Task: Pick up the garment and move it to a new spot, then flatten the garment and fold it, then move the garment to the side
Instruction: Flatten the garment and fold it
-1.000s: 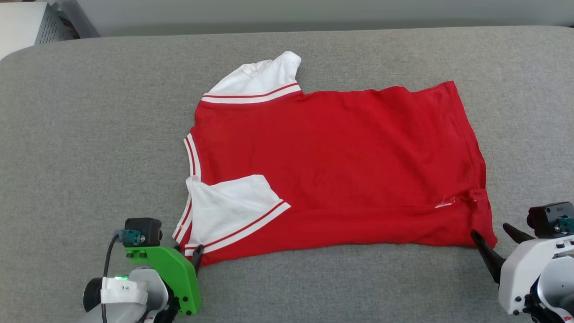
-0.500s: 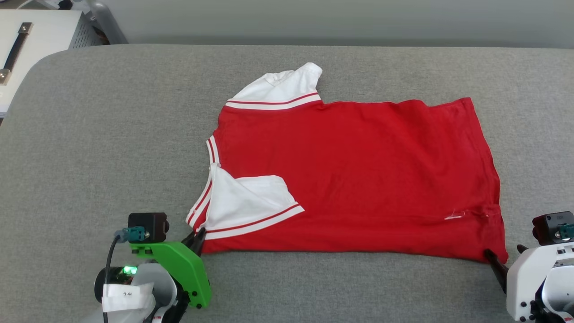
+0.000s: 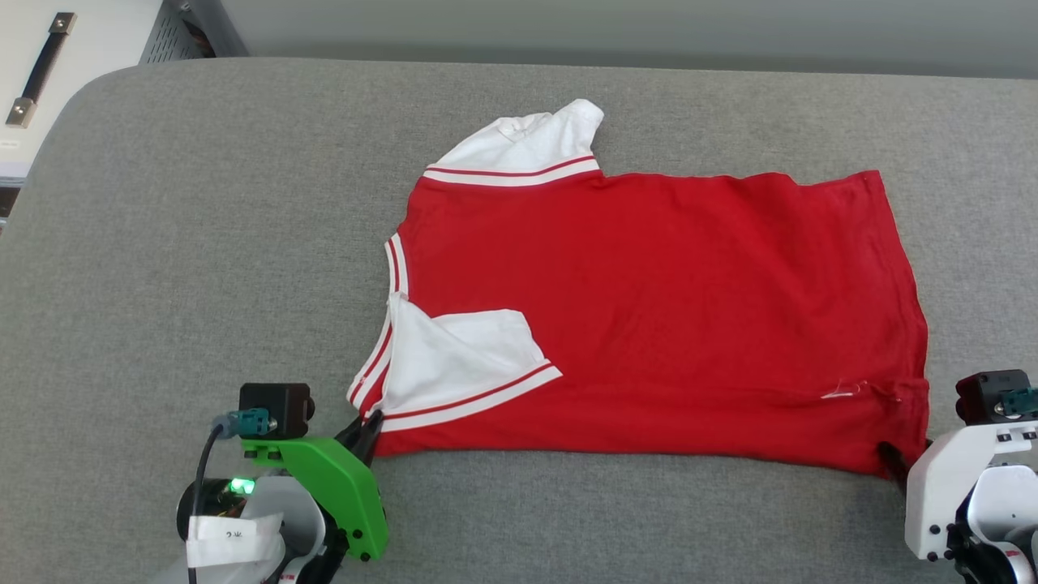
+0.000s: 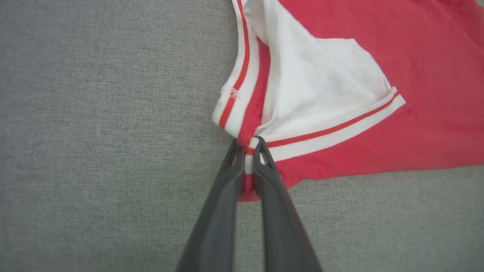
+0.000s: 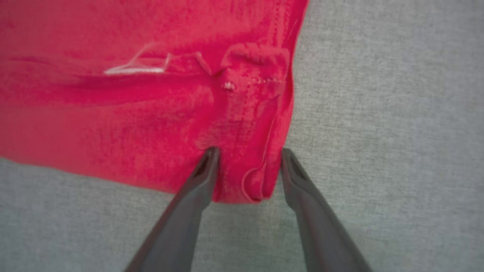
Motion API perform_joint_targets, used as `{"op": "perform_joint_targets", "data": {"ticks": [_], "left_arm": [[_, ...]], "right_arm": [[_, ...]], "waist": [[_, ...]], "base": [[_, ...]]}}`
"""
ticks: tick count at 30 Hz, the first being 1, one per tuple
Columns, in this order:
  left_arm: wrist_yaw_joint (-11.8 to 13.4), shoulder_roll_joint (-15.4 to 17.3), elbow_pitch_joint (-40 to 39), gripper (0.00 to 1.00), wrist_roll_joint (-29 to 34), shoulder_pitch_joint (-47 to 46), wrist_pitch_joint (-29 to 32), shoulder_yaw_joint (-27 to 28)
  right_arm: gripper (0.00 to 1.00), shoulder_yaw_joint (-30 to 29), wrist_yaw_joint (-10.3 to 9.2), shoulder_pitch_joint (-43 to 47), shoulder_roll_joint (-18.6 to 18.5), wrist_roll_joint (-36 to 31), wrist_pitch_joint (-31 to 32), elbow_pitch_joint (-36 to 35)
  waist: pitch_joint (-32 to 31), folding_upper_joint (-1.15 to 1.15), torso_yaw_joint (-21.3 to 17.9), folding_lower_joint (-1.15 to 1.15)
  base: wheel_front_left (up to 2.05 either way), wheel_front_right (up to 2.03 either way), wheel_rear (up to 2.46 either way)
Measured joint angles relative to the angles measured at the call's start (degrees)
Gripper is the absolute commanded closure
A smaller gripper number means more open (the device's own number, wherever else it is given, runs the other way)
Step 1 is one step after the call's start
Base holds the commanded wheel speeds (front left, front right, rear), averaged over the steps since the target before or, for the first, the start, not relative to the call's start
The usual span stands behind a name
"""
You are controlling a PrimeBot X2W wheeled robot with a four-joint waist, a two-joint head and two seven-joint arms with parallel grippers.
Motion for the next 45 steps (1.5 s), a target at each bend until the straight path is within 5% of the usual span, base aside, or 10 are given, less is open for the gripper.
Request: {"op": "perform_joint_targets", "data": {"ticks": [14,24,39,40,41,42,43,45], "left_arm": [[-1.03,-0.13,2.20,1.00,-0.77,2.83,1.68,-2.18],[-1.38,-1.43,3.11,1.00,-1.82,6.29,2.63,-4.23],[-5.15,-4.27,10.50,1.00,-2.03,5.31,1.49,-4.69],[-5.35,-4.37,10.85,0.74,-1.98,5.12,1.49,-4.76],[-5.47,-4.46,11.15,0.45,-1.92,4.96,1.49,-4.83],[-5.56,-4.66,11.51,0.00,-1.87,4.66,1.40,-4.85],[-5.56,-4.98,11.71,0.00,-1.85,4.35,1.40,-4.82],[-5.55,-5.47,11.72,0.00,-1.54,4.07,1.31,-5.09]], "right_arm": [[1.00,-3.38,0.05,3.99,-1.43,0.31,0.99,-2.10],[1.00,-8.27,0.05,11.82,0.76,-0.46,5.91,-7.99],[1.00,-6.56,0.05,10.50,0.29,-0.80,2.77,-3.21],[1.00,-6.42,0.05,10.34,0.23,-0.79,2.50,-2.85],[0.85,-6.34,0.05,10.14,0.22,-0.76,2.36,-2.59],[0.23,-6.23,0.05,9.83,0.19,-0.70,1.80,-2.34],[0.00,-6.23,0.05,9.72,0.22,-0.62,1.15,-2.14],[0.00,-6.19,0.04,9.24,0.18,-0.53,0.02,-1.83]], "waist": [[-4.84,0.00,-0.44,0.00],[-7.85,0.00,-0.21,0.00],[-4.50,0.00,-0.50,0.00],[-4.34,0.00,-0.51,0.00],[-4.26,0.00,-0.53,0.00],[-4.26,0.00,-0.56,0.00],[-4.31,0.00,-0.60,0.00],[-4.50,0.00,-0.67,0.00]], "base": [[0.00,0.00,0.00],[0.00,0.00,0.00],[0.00,0.00,0.00],[0.00,0.00,0.00],[0.00,0.00,0.00],[0.00,0.00,0.00],[0.00,0.00,0.00],[0.00,0.00,0.00]]}}
